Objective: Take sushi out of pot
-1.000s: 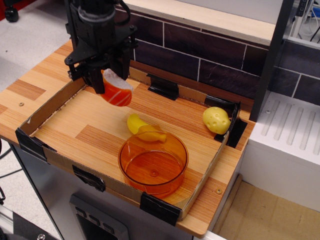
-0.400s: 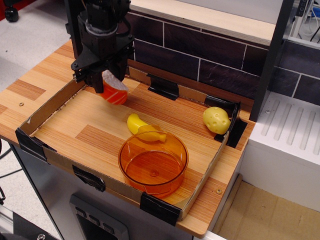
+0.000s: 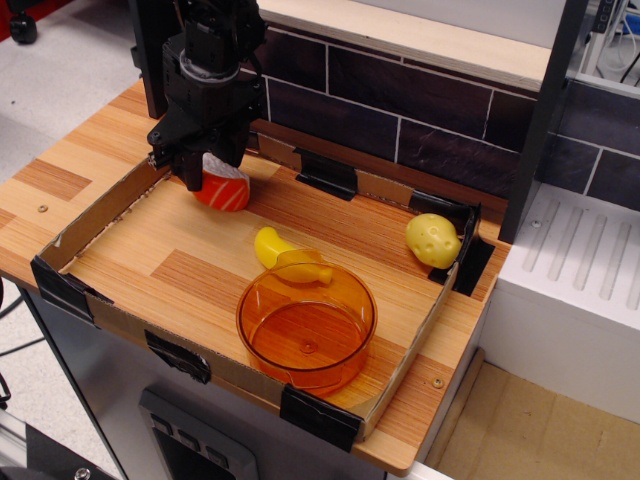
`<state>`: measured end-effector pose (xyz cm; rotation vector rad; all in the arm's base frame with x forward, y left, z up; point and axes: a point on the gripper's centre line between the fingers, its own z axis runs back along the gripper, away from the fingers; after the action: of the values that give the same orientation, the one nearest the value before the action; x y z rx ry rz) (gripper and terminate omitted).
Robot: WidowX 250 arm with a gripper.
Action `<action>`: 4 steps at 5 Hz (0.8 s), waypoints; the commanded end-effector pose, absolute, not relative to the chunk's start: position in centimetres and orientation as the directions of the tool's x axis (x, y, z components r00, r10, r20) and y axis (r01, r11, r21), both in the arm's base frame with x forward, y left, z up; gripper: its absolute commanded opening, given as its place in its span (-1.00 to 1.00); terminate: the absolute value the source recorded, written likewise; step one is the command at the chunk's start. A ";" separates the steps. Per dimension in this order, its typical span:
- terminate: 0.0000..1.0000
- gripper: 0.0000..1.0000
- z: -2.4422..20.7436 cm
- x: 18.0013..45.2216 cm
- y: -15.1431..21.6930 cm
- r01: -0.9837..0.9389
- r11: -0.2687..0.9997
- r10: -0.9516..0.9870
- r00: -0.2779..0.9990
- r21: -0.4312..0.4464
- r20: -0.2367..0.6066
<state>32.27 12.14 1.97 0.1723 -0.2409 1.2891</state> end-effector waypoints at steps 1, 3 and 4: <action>-1.00 1.00 4.8 32.4 13.2 -0.966 0.255 0.933 0.233 -0.049 0.275; -1.00 1.00 10.9 31.3 13.7 -0.955 0.271 0.928 0.225 -0.123 0.296; -1.00 1.00 13.7 30.4 13.8 -0.952 0.272 0.941 0.232 -0.141 0.246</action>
<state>30.58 12.82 10.95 0.0597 -0.2403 1.3005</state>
